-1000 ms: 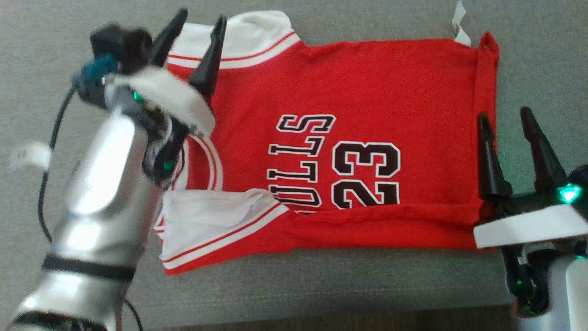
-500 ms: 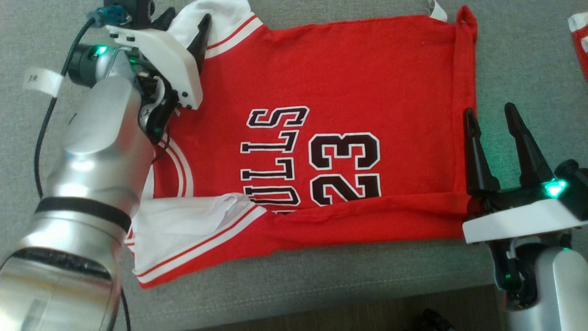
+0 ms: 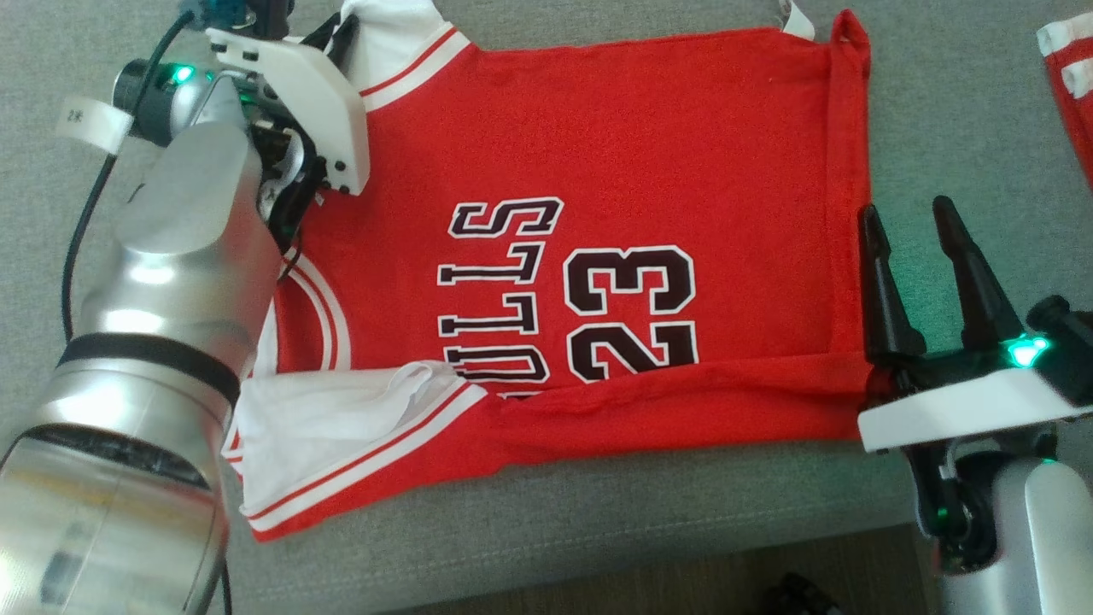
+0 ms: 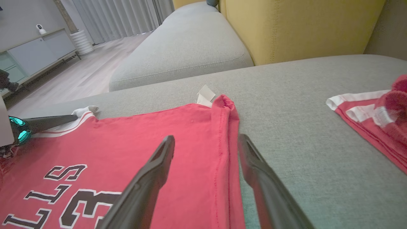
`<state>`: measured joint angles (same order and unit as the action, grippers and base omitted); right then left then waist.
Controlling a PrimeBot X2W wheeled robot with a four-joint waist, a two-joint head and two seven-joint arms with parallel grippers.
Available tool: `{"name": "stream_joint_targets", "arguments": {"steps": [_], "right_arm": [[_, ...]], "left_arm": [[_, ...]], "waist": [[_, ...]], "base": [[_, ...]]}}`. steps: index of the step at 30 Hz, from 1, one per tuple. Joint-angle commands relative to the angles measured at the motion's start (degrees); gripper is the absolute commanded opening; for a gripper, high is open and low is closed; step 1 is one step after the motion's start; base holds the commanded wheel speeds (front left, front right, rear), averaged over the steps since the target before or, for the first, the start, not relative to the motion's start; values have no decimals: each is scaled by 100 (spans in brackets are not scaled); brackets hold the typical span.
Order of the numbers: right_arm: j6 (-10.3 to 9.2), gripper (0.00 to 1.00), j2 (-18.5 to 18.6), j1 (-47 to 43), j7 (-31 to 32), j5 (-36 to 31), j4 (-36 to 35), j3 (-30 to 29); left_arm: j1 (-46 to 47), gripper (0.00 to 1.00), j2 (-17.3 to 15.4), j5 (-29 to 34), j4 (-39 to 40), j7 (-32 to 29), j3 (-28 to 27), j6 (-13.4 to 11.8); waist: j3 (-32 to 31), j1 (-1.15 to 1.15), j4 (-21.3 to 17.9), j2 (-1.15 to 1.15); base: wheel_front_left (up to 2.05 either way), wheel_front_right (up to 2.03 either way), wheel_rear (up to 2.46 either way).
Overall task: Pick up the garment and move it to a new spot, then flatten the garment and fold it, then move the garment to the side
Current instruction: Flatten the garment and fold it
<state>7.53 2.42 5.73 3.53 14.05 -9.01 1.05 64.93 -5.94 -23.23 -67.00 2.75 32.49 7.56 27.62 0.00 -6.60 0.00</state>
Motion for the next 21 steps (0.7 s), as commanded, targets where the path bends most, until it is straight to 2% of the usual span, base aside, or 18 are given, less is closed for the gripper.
{"name": "stream_joint_targets", "arguments": {"steps": [1, 8, 15, 21], "right_arm": [[-4, 100, 46, 142, 34, 4, -161, 58], [-4, 100, 159, 1084, 452, -51, 546, -163], [-4, 100, 445, 2390, 695, 124, 1950, -193], [-4, 100, 638, 3292, 988, 70, 3248, 131]], "left_arm": [[215, 0, -142, 23, 45, 126, -75, -12], [242, 0, -71, -95, 6, 509, 76, -9], [336, 0, -70, -403, 228, 601, 352, -9], [377, 0, -137, -687, 379, 655, 593, -8]], "waist": [[-44, 0, -1, 0], [-166, 0, 58, 0], [-73, 0, 237, 0], [19, 0, 358, 0]], "base": [[0, 0, 0], [0, 0, 0], [0, 0, 0], [0, 0, 0]]}}
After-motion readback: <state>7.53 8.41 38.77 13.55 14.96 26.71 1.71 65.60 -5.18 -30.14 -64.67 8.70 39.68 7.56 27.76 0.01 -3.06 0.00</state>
